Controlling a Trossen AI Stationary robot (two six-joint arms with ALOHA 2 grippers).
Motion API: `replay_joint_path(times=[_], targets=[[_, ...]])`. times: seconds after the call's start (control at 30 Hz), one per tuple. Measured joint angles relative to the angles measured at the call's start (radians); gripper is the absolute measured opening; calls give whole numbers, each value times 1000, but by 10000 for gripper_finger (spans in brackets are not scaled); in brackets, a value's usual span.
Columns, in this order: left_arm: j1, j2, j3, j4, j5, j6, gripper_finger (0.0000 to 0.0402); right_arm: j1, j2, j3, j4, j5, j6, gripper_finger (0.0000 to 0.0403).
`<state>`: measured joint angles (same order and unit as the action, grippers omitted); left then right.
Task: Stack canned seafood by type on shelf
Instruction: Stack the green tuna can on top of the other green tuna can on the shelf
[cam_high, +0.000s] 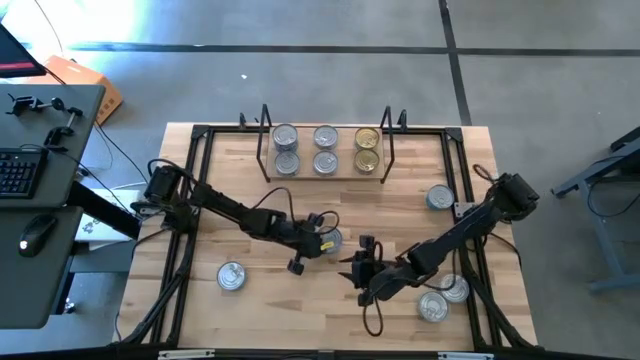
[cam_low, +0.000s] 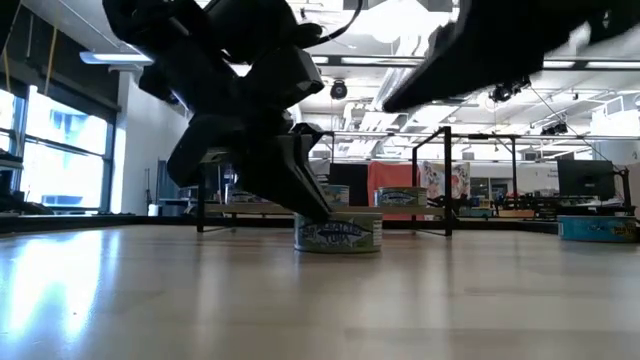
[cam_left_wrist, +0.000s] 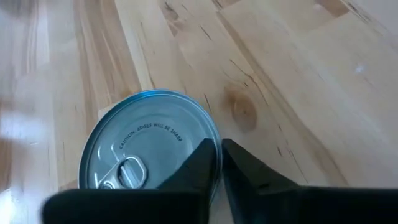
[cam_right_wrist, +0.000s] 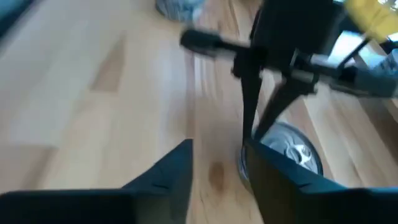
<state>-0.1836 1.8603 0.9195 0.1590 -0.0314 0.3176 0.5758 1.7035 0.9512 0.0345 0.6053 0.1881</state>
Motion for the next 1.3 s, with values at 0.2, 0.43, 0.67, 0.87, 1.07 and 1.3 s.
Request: replay_joint_path(times=[0.2, 0.43, 0.67, 0.87, 1.07, 1.3], targets=[[-1, -17, 27, -7, -3, -45, 11, 0, 95, 0, -2, 124, -124, 206], [16, -60, 52, -8, -6, -103, 2, -27, 152, 0, 10, 221, -277, 247], [27, -61, 52, 5, -3, -123, 1, -79, 213, -1, 135, 214, -400, 250], [21, -61, 53, 28, -5, -126, 1, -111, 228, -1, 150, 206, -347, 213], [5, -108, 53, -25, -43, -133, 0, -124, 228, 0, 149, 211, -259, 124], [-50, -273, 52, -371, -305, -182, 0, -93, 174, 58, -59, 225, -86, 119]])
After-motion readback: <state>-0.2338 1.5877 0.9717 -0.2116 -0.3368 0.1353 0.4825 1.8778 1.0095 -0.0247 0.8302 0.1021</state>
